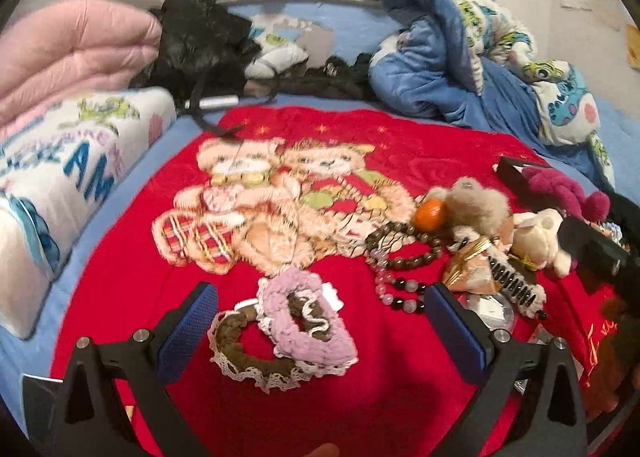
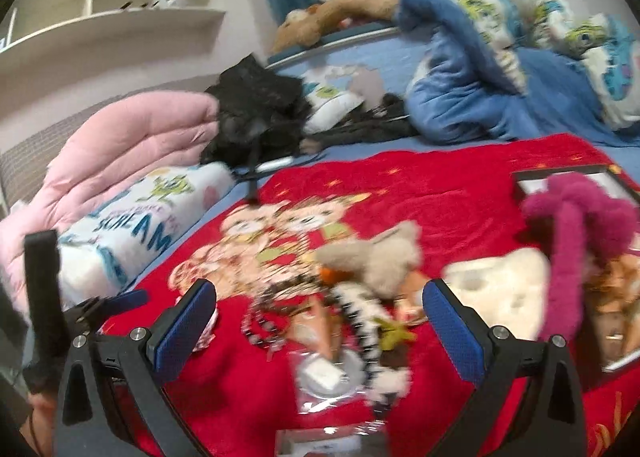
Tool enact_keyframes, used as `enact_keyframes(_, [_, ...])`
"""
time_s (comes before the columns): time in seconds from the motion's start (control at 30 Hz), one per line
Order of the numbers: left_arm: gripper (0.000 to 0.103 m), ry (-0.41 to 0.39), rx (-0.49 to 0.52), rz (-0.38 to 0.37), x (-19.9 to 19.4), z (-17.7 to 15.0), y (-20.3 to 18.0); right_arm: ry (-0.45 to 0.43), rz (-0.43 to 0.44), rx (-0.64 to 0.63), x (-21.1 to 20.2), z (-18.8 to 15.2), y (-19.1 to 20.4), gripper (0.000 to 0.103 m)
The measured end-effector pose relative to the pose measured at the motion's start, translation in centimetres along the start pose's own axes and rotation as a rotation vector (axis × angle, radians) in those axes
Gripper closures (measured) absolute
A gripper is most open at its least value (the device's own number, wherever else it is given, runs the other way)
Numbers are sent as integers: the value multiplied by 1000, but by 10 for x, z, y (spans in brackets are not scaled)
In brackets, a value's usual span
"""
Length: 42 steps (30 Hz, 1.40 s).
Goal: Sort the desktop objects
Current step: 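Grasp the pink scrunchie with the left gripper while the right grasps a tan pyramid packet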
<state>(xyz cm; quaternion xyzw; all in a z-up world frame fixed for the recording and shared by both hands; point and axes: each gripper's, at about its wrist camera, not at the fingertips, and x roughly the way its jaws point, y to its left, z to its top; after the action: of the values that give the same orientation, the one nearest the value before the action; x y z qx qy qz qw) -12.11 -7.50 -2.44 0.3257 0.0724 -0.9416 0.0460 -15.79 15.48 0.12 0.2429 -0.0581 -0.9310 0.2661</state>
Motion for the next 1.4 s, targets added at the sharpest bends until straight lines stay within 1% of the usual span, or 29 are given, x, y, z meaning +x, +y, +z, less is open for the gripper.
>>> enact_keyframes(0.07, [0,24,-21,-10,6,-1,5,22,10,-26,10,-2,7,0])
enact_keyframes(0.13, [0,44,-32,-18,11,-2,7,68,40,-41,24,-6,12,5])
enact_keyframes(0.17, [0,54,-32,-23,14,-3,7,90,48,-45,30,-8,13,11])
enact_keyframes(0.2, [0,63,-31,-23,16,-3,8,107,47,-48,34,-10,15,14])
enact_keyframes(0.27, [0,72,-28,-27,19,-3,7,145,30,-54,43,-17,15,17])
enact_keyframes(0.43, [0,71,-24,-61,20,-4,6,186,27,-28,51,-22,10,28])
enact_keyframes(0.47, [0,68,-28,-60,20,-4,7,194,24,-23,52,-23,8,36])
enact_keyframes(0.5, [0,66,-34,-61,19,-4,8,205,22,-18,54,-25,7,48])
enact_keyframes(0.53, [1,64,-41,-68,19,-4,10,223,20,-13,57,-27,6,56])
enact_keyframes(0.57, [4,64,-49,-67,18,-4,11,252,11,-5,62,-29,5,68])
enact_keyframes(0.6, [11,67,-56,-57,19,-4,13,269,1,-1,65,-31,3,76])
enact_keyframes(0.63, [15,77,-58,-40,20,-4,13,276,-6,4,67,-32,2,77])
enact_keyframes(0.67, [23,93,-55,-27,23,-5,13,276,1,11,68,-32,1,78])
enact_keyframes(0.7, [33,108,-49,-18,26,-5,13,271,11,21,66,-32,-1,80])
enact_keyframes(0.77, [42,123,-29,22,29,-7,10,268,22,39,65,-33,-4,82])
enact_keyframes(0.8, [47,119,-24,27,28,-7,9,268,22,43,65,-33,-4,83])
enact_keyframes(0.83, [52,111,-23,20,27,-7,9,267,22,44,65,-33,-4,83])
enact_keyframes(0.87, [61,104,-24,9,25,-7,10,266,22,44,65,-33,-4,83])
enact_keyframes(0.9, [66,95,-28,-7,23,-8,11,265,21,44,65,-33,-4,83])
enact_keyframes(0.93, [67,91,-31,-17,21,-8,13,265,20,42,65,-33,-3,83])
enact_keyframes(1.0, [77,80,-32,-33,17,-9,14,267,20,42,65,-33,-4,83])
enact_keyframes(1.13, [80,50,-28,-61,7,-11,14,267,18,44,66,-32,-4,83])
enact_keyframes(1.2, [85,23,-16,-71,0,-12,12,266,17,47,66,-32,-4,83])
enact_keyframes(1.4, [88,-21,46,-63,-13,-13,3,256,17,48,65,-32,-3,85])
